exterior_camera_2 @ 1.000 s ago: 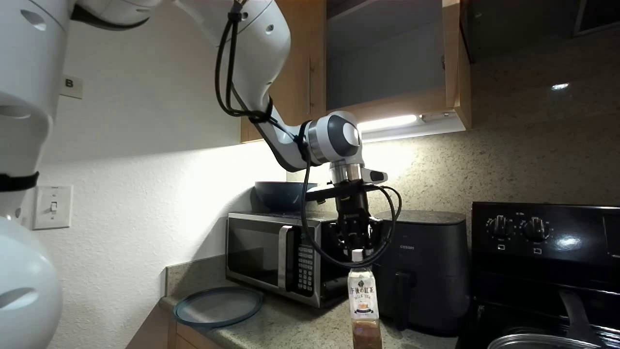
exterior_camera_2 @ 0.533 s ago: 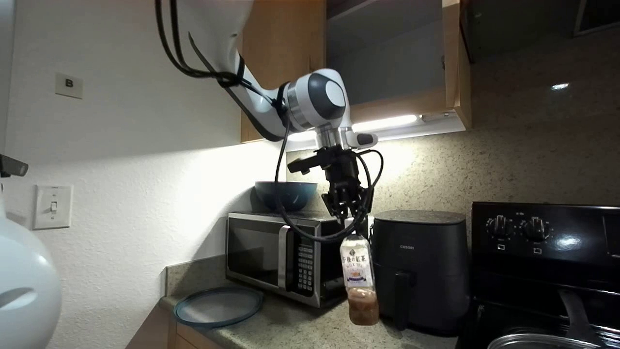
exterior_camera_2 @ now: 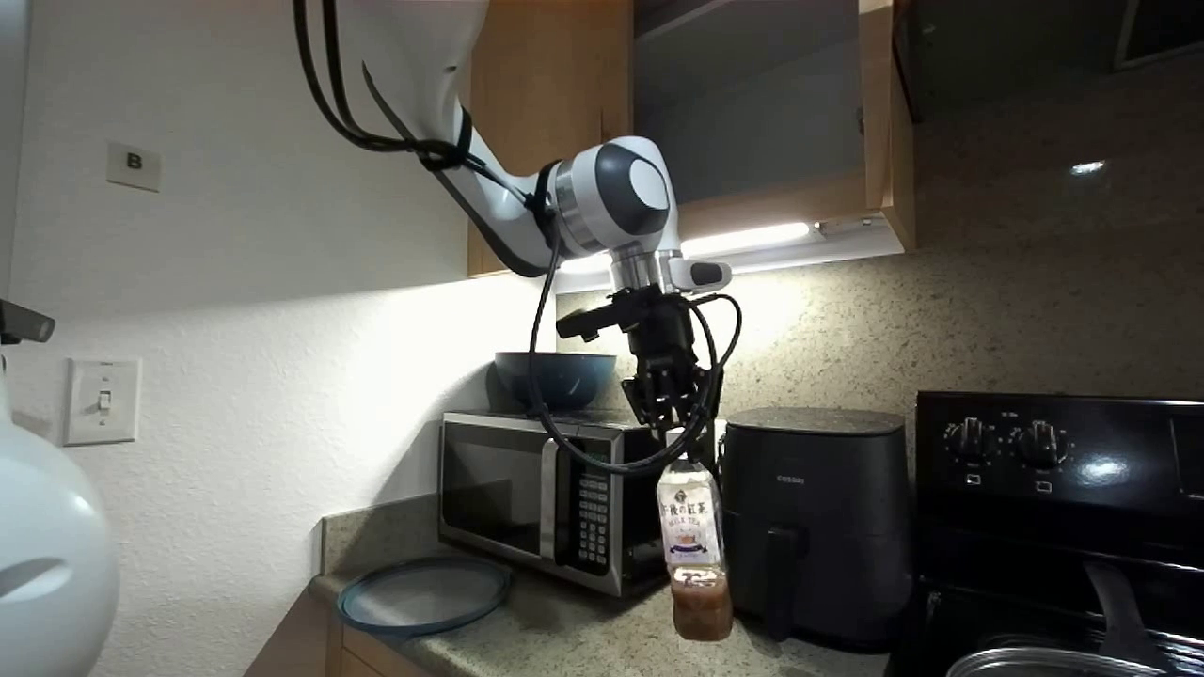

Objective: Pick up the bottle and put it in the cabinet

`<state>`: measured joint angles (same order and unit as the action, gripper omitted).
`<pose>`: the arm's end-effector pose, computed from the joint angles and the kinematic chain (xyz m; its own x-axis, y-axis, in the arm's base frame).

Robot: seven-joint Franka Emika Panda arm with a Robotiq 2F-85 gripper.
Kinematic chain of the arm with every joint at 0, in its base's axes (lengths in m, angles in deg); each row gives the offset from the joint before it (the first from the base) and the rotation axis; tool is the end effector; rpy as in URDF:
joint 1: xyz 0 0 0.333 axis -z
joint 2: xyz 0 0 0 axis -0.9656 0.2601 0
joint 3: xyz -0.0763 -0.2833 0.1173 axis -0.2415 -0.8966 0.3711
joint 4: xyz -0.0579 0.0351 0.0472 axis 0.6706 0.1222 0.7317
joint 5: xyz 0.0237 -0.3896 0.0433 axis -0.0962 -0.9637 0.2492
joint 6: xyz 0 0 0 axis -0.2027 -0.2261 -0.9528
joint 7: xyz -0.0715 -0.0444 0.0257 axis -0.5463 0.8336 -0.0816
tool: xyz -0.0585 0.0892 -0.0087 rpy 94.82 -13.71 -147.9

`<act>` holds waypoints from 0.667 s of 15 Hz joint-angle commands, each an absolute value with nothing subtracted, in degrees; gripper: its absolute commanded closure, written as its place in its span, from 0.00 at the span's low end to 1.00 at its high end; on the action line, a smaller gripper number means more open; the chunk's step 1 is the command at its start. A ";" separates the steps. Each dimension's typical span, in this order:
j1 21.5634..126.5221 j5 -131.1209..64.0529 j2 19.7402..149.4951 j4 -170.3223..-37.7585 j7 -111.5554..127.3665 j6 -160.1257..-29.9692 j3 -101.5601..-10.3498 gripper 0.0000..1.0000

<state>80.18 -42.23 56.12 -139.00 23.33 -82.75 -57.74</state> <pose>0.4865 -0.1053 0.4739 0.8960 -0.4141 0.1607 -0.4335 -0.8940 0.1132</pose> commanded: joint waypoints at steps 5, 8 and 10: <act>81.59 -51.50 53.23 -137.33 27.96 -89.56 -53.80 0.87; 82.58 -55.05 50.96 -135.91 31.18 -94.20 -52.55 0.87; 83.47 -56.40 49.02 -135.54 33.46 -97.42 -52.04 0.87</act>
